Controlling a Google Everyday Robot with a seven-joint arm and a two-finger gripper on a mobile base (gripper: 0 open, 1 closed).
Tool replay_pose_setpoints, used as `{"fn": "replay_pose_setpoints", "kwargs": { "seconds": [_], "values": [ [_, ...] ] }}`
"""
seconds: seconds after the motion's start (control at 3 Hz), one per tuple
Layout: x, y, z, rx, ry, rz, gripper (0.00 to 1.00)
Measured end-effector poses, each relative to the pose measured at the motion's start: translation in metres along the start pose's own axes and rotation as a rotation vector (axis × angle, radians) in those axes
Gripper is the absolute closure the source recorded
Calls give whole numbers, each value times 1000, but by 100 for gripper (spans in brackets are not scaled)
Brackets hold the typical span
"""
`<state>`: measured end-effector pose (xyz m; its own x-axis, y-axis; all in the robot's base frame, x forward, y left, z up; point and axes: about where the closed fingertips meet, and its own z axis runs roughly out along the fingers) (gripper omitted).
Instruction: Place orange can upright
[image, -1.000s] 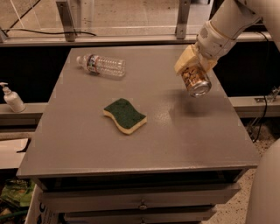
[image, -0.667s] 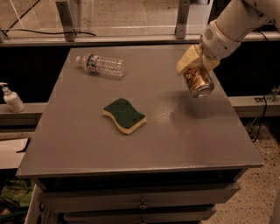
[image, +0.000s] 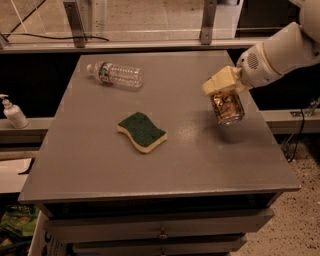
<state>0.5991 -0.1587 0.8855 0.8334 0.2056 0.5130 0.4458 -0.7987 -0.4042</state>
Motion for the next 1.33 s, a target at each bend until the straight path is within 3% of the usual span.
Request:
{"fn": "replay_pose_setpoints", "kwargs": {
  "seconds": [0.67,1.0,1.33],
  "values": [
    [12,-3,-22,176,269,-32,100],
    [27,-3,-41,229,379,-44,100],
    [31,-9,-53,248,483,-82,100]
  ]
}}
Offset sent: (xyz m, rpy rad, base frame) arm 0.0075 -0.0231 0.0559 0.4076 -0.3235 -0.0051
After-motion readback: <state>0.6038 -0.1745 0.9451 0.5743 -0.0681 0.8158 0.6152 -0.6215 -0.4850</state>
